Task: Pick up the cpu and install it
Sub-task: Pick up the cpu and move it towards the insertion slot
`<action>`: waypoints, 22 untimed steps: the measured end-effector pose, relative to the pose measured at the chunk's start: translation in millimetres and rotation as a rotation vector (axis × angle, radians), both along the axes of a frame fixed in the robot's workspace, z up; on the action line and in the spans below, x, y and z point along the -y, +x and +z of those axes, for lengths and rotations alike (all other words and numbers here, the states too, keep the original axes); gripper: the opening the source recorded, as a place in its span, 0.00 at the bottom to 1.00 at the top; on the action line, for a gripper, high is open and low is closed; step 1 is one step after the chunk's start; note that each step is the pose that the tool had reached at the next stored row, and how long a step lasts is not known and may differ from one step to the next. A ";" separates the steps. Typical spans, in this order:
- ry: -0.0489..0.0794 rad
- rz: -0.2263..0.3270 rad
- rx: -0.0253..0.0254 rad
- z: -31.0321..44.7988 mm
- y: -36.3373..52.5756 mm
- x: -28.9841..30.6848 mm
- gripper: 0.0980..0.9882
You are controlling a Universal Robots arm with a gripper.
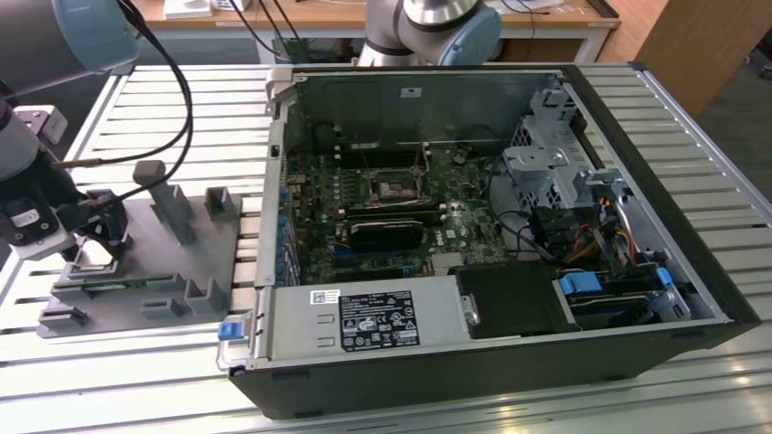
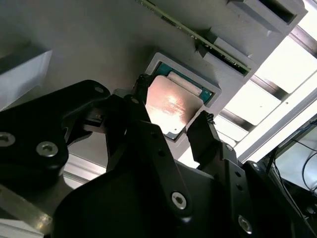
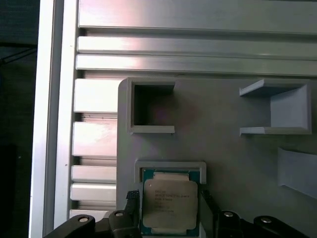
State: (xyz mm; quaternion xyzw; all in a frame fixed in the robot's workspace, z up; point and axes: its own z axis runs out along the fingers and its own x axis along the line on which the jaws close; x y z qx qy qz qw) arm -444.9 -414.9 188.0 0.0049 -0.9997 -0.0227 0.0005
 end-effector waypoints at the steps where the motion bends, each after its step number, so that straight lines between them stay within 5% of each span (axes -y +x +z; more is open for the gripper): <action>1: 0.000 0.000 0.0001 -0.4 0.0 -0.1 0.56; 18: 0.000 0.000 0.0004 -2.9 0.0 -0.2 0.48; 22: 0.000 0.000 0.0000 -1.5 0.0 -0.2 0.57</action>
